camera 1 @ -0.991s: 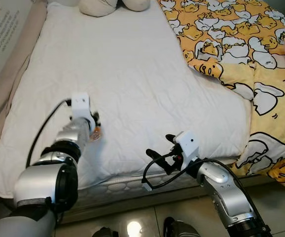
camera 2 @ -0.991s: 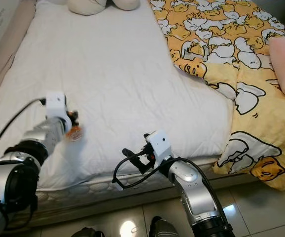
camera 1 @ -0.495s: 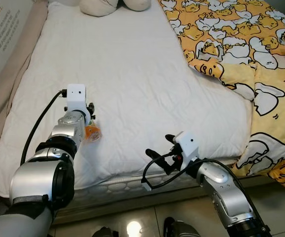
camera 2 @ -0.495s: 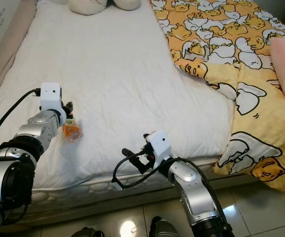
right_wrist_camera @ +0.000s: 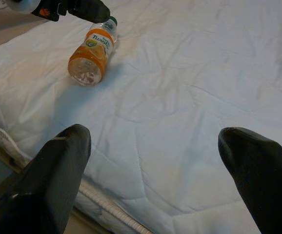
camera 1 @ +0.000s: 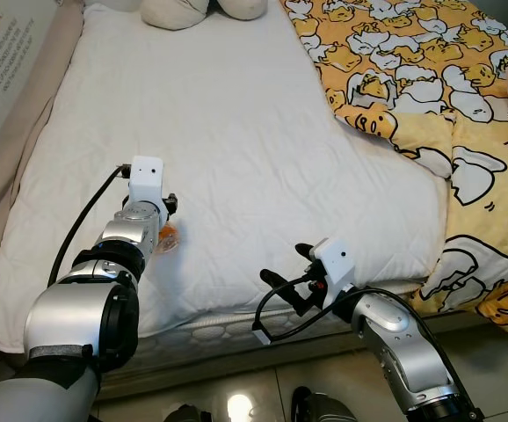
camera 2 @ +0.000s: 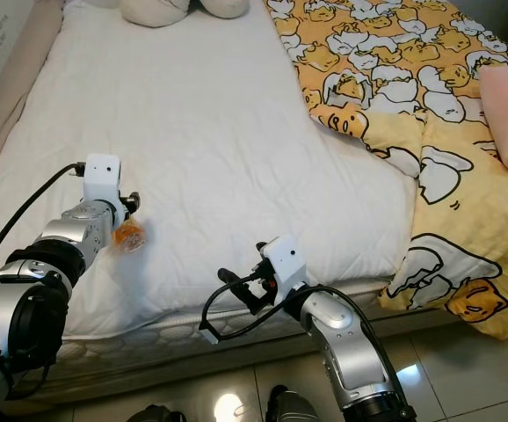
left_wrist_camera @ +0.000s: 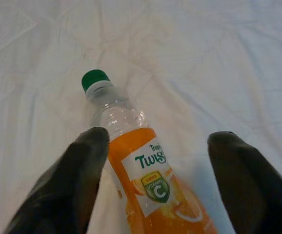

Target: Clean up the room

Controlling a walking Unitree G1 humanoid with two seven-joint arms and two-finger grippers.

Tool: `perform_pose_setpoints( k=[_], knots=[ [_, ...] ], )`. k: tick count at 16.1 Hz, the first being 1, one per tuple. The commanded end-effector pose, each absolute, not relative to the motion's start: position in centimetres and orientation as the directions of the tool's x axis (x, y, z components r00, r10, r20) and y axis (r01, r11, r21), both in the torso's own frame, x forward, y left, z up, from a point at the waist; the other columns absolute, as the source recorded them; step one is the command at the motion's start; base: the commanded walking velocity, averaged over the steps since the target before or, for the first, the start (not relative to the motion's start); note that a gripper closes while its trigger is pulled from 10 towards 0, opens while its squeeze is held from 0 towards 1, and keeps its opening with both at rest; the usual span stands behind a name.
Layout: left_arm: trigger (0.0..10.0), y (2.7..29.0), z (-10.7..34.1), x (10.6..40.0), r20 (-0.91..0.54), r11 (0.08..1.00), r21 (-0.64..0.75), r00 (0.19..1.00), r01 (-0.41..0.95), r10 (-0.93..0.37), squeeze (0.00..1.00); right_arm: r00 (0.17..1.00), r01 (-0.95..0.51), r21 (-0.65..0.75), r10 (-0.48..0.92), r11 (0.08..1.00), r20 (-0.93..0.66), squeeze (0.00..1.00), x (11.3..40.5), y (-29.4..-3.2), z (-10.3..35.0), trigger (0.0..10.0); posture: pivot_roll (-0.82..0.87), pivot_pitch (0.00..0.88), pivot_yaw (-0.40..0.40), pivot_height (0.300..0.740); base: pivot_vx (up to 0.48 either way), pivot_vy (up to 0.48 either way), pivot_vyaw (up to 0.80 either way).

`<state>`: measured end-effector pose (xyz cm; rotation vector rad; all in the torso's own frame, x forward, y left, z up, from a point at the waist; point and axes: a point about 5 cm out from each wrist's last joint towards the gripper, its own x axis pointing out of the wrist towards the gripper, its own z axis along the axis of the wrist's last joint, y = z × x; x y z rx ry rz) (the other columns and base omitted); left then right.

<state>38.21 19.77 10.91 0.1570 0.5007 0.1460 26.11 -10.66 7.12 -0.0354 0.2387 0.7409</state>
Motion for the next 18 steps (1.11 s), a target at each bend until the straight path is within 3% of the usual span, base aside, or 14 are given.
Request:
perform_pose_setpoints(
  k=[1, 7, 11, 18],
  knots=[
    [10.0, 19.6, 10.4, 37.9, -0.492, 0.977, 0.191, 0.852, -0.095, 0.179, 1.0, 0.71, -0.677, 0.051, 0.67, 0.734, -0.216, 0.0, 26.0, -10.4, 7.5, 10.0, -0.16, 0.098, 0.04, 0.74, 0.0, 0.0, 0.0],
    [10.0, 18.8, 11.0, 38.4, -0.5, 0.984, 0.165, 0.855, -0.064, 0.139, 1.0, 0.709, -0.684, 0.047, 0.679, 0.728, -0.189, 0.0, 25.6, -10.1, 8.7, 10.0, -0.2, 0.135, 0.049, 0.74, 0.0, 0.0, 0.0],
    [10.0, 18.9, 10.1, 37.9, -0.518, 0.979, 0.185, 0.839, -0.079, 0.166, 1.0, 0.724, -0.667, 0.05, 0.662, 0.743, -0.194, 0.0, 23.9, -11.0, 9.3, 10.0, -0.27, 0.197, 0.049, 0.74, 0.0, 0.0, 0.0],
    [10.0, 21.9, 10.4, 37.5, -0.478, 0.941, 0.169, 0.811, -0.292, 0.338, 1.0, 0.708, -0.676, 0.073, 0.674, 0.733, -0.212, 0.0, 21.9, -11.0, 9.9, 10.0, -0.29, 0.222, 0.034, 0.74, 0.0, 0.0, 0.0]
  ],
)
